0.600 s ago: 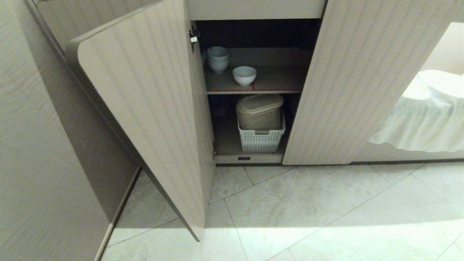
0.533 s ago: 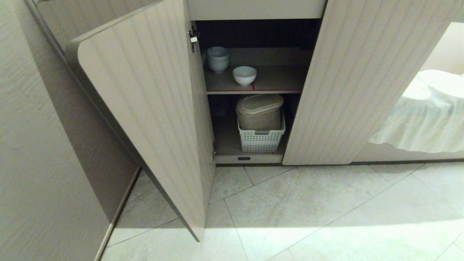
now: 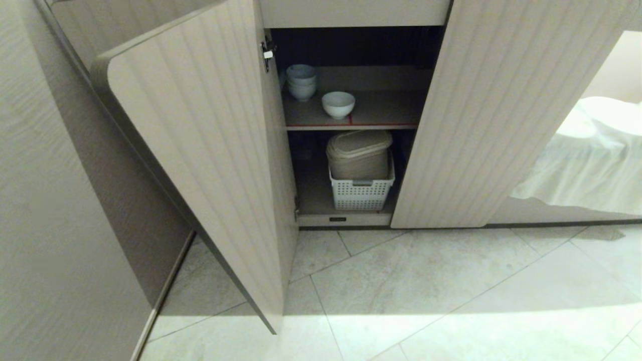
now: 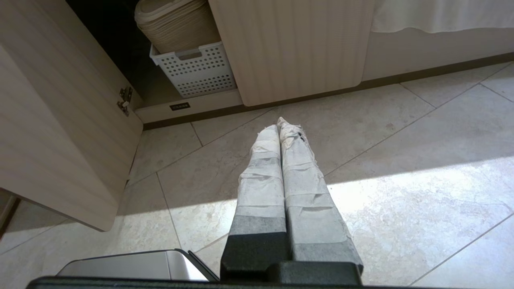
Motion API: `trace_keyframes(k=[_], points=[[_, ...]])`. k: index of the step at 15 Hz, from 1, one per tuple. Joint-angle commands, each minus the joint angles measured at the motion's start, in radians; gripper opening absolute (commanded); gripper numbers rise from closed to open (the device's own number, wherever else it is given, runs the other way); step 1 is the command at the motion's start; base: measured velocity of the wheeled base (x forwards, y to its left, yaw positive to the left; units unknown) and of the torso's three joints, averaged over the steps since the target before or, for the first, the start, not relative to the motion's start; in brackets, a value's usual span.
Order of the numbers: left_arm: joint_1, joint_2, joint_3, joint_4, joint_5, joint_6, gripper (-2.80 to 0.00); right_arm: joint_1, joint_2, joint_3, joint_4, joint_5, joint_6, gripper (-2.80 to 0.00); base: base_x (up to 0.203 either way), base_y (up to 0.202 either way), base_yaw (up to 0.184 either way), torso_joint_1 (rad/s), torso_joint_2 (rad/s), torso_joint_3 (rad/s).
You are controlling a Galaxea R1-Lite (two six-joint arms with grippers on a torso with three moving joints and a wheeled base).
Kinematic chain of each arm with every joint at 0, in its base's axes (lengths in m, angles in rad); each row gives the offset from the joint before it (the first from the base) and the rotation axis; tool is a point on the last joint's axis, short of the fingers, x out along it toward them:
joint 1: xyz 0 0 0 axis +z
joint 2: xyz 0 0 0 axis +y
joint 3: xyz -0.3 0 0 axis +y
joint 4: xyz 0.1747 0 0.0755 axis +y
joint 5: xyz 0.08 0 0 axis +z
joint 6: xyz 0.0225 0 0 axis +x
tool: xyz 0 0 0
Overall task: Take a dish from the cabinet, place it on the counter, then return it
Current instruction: Take the bowl from the cabinet
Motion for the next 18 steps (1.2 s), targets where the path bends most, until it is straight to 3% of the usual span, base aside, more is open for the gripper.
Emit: trace_keyframes(k=[1, 18], points=[[-0.002, 0.001, 0.0, 0.0, 0.0, 0.0, -2.8, 0.0, 0.0, 0.0, 0.0, -0.001, 0.0, -2.8, 0.0, 0.0, 0.0, 0.0, 0.0, 0.0], [0.0, 0.001, 0.0, 0.0, 0.0, 0.001, -2.8, 0.0, 0.0, 0.0, 0.0, -0.001, 0.0, -2.8, 0.0, 0.0, 0.0, 0.0, 0.0, 0.0]])
